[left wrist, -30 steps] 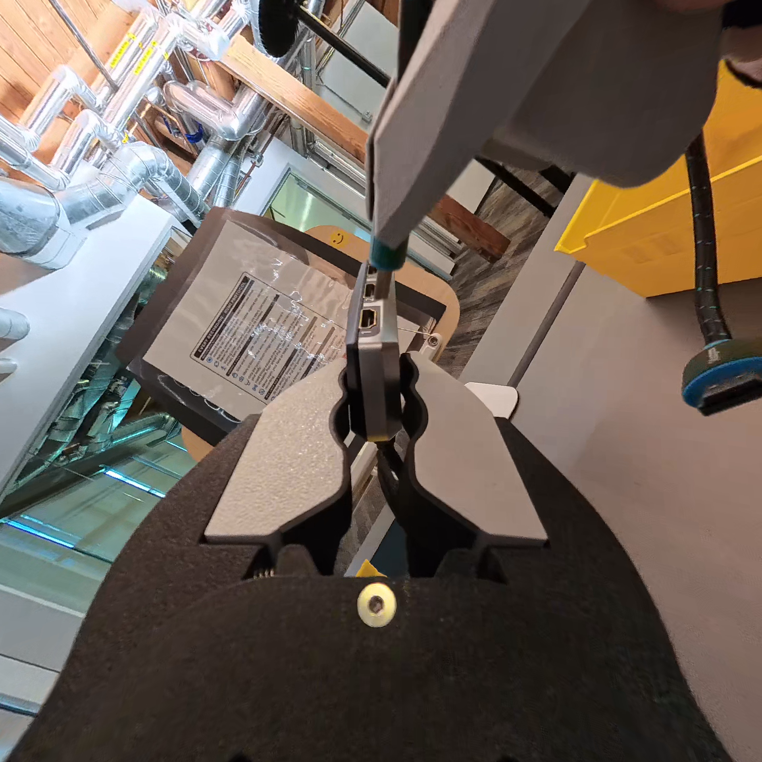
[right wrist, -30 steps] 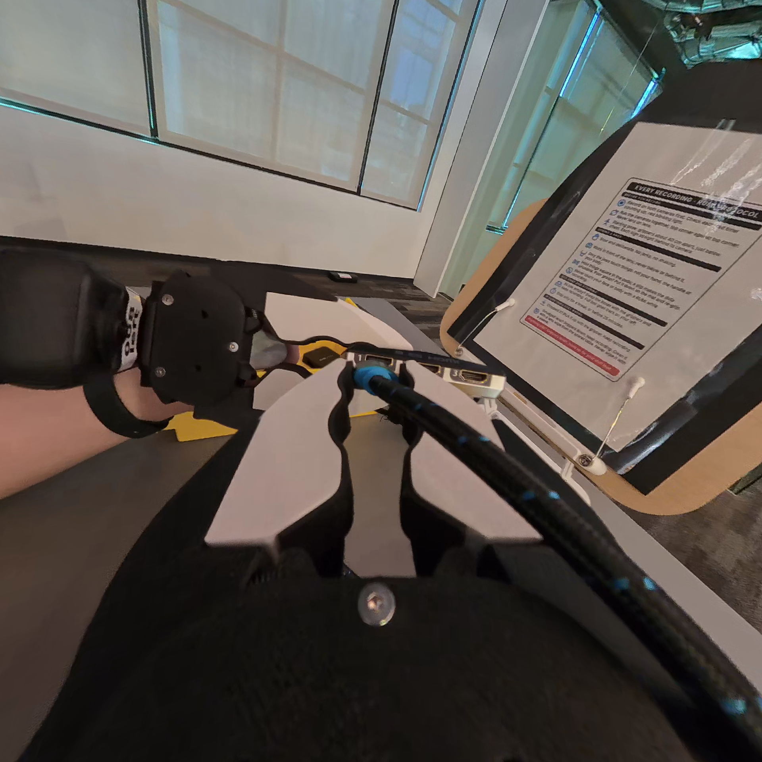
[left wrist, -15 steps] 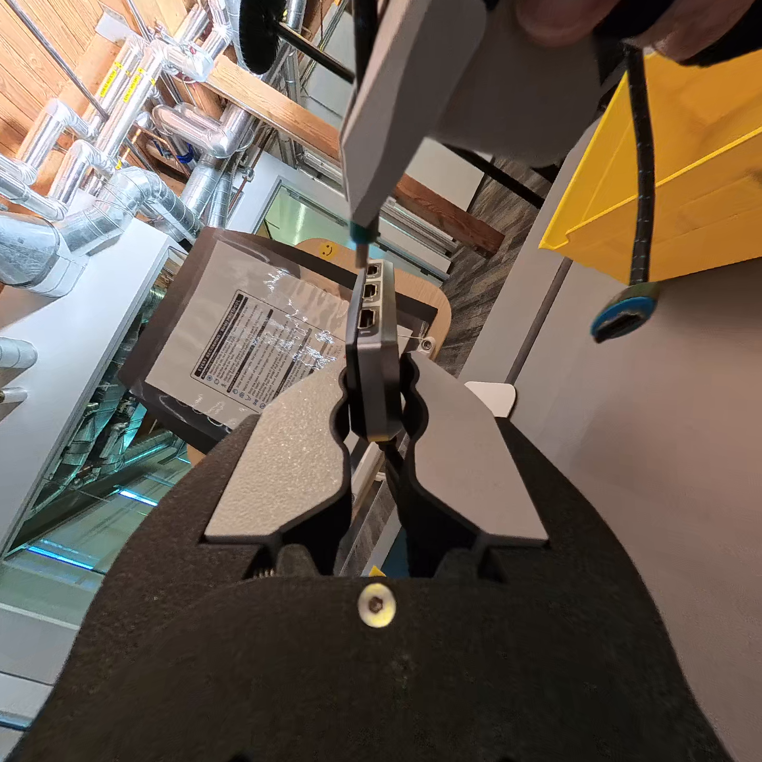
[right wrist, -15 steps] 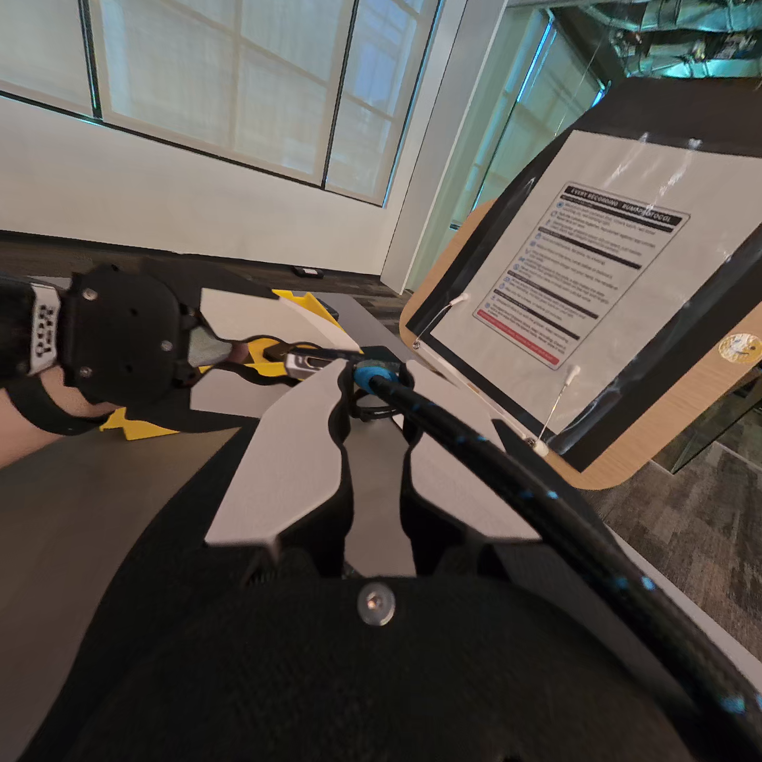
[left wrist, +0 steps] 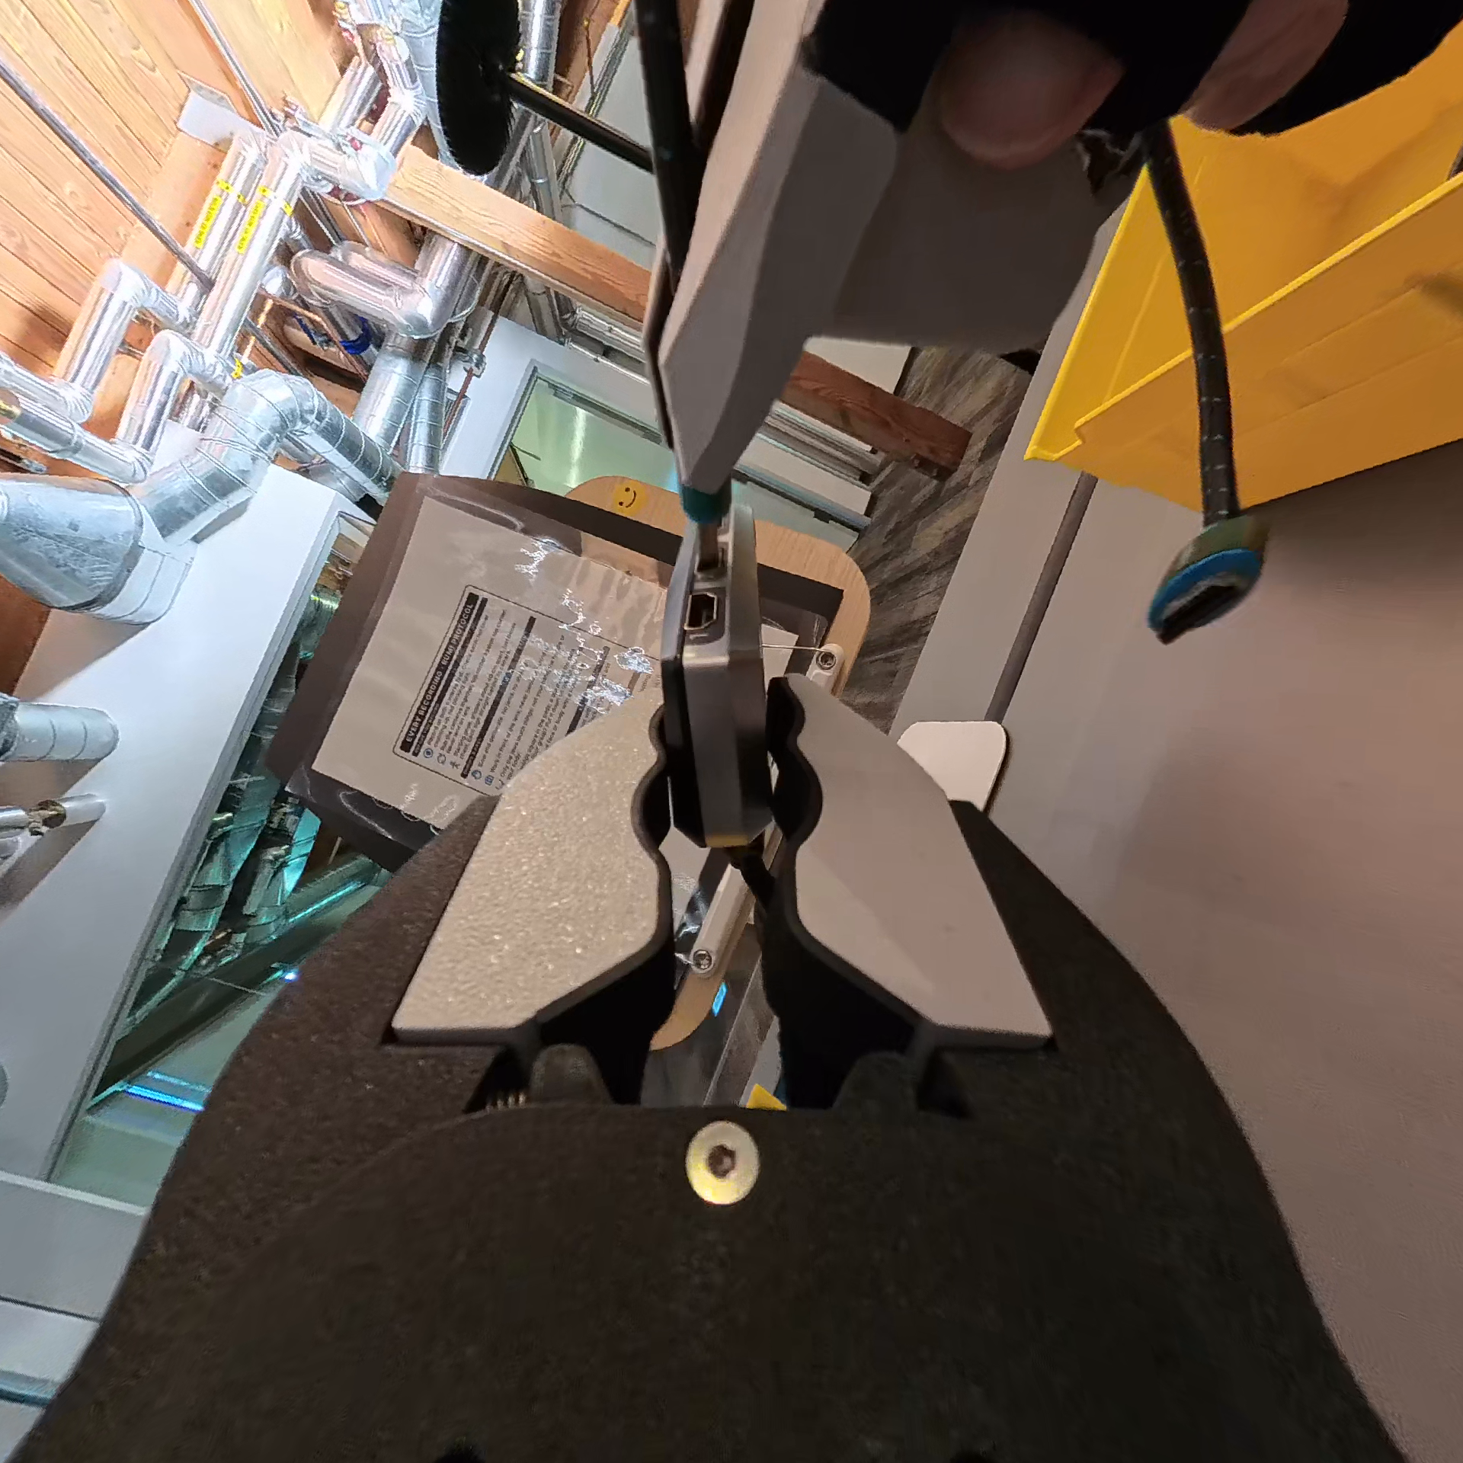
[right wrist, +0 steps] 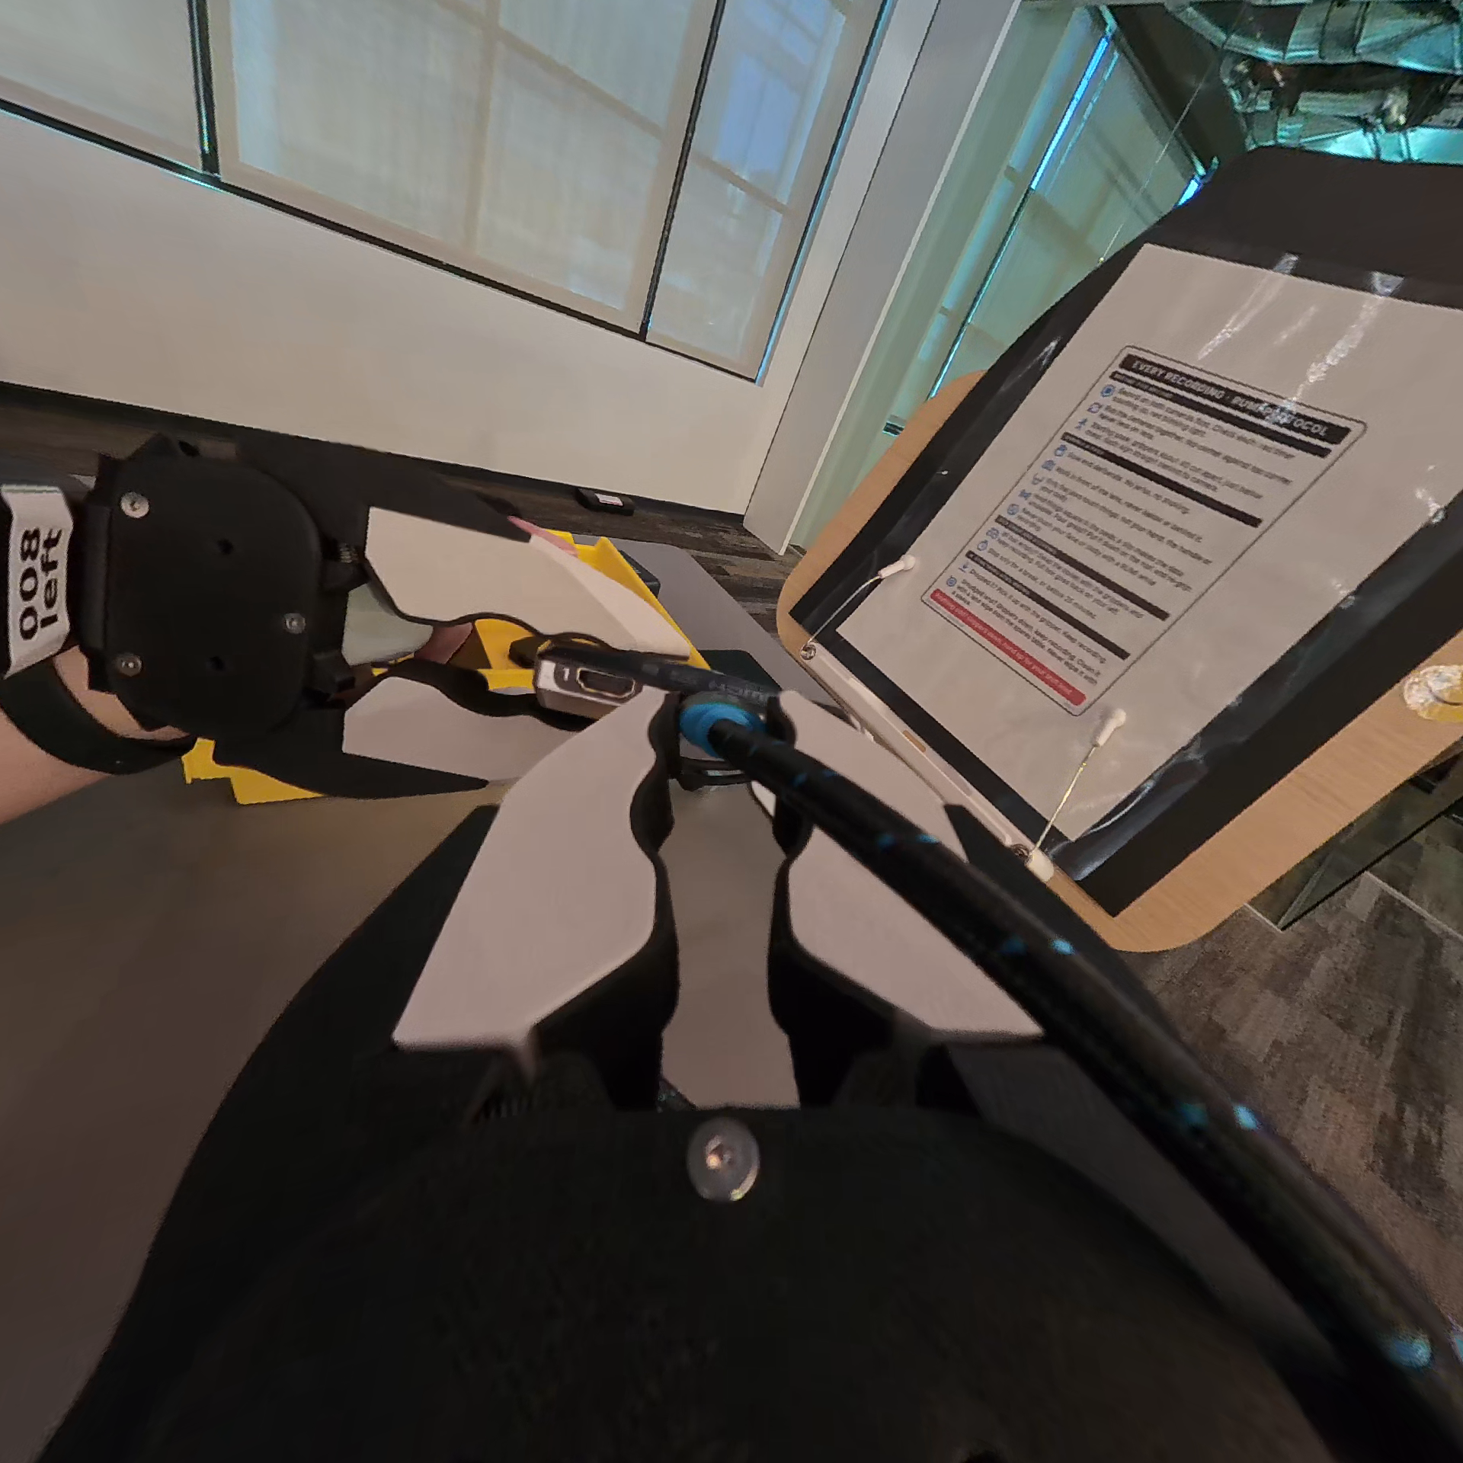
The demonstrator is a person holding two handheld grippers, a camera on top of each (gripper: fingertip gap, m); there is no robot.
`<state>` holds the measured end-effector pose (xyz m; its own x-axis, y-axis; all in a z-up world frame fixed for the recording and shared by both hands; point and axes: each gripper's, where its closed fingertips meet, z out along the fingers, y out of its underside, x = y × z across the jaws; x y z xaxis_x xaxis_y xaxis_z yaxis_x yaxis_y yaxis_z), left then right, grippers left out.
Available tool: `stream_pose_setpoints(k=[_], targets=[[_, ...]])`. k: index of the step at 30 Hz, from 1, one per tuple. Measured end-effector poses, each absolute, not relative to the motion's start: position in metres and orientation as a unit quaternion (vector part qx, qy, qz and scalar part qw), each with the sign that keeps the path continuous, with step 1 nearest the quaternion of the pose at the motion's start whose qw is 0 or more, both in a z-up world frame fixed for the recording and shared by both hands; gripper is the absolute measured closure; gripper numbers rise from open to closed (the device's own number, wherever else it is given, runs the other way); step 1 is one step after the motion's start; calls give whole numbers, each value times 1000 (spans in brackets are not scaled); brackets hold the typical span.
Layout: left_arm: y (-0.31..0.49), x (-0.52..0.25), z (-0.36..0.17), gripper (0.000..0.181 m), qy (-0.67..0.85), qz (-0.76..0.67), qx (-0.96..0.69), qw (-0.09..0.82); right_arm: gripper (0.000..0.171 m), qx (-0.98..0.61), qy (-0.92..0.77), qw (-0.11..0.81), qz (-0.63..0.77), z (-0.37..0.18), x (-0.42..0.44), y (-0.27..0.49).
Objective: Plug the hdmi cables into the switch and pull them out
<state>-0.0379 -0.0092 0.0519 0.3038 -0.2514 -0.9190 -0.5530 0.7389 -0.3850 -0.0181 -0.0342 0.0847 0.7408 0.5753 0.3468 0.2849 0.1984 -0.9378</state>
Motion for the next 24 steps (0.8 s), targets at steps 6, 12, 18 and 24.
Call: stream_pose_setpoints(k=[6, 12, 18, 24], targets=[[-8, -37, 51, 160, 578, 116, -347, 729, 150, -636, -326, 679, 166, 83, -20, -34], [-13, -37, 54, 160, 576, 100, -341, 736, 150, -630, -338, 681, 157, 85, -20, -37], [-16, -35, 52, 160, 587, 106, -337, 728, 150, -639, -348, 667, 162, 82, -18, -37], [-20, -36, 53, 160, 593, 103, -332, 726, 150, -652, -330, 648, 217, 81, -18, -39]])
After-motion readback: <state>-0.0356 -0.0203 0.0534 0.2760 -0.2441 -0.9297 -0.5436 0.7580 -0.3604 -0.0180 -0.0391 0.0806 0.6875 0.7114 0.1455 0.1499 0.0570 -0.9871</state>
